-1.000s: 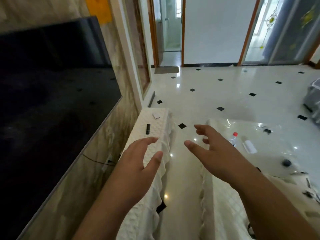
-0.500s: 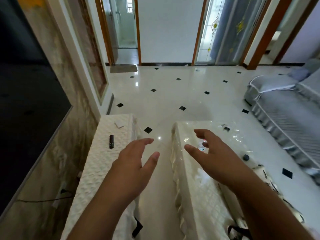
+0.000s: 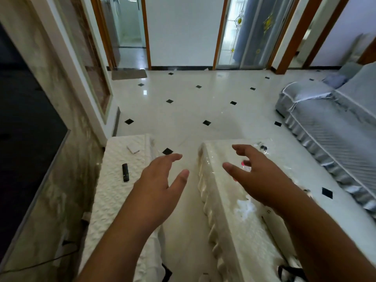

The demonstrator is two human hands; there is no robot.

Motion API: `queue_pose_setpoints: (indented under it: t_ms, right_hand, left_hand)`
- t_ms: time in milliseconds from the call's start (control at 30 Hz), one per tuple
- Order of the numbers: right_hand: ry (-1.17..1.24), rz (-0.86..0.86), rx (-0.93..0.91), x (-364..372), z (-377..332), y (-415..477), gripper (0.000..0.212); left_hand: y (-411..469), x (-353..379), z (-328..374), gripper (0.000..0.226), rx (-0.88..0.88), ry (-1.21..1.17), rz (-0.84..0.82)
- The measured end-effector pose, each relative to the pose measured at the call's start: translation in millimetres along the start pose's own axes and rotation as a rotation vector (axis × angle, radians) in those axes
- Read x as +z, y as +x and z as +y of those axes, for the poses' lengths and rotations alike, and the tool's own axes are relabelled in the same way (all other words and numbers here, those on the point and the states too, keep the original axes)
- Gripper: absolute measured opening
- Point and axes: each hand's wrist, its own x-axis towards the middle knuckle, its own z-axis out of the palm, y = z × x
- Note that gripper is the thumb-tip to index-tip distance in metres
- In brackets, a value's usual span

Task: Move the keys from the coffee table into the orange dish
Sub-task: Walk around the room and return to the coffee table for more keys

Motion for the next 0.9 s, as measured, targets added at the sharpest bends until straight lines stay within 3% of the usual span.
queue_pose_setpoints:
  t_ms: [567, 900]
  right_hand:
    - [0.029, -0.219, -0.138, 86, -87, 127, 0.069]
    - [0.083, -0.242, -0.147, 69, -65, 260, 0.067]
  left_hand:
    - [57, -54, -62, 0.046, -0.180, 0.003, 0.129]
    - [177, -38, -48, 0.047, -0.253, 0.055, 0.108]
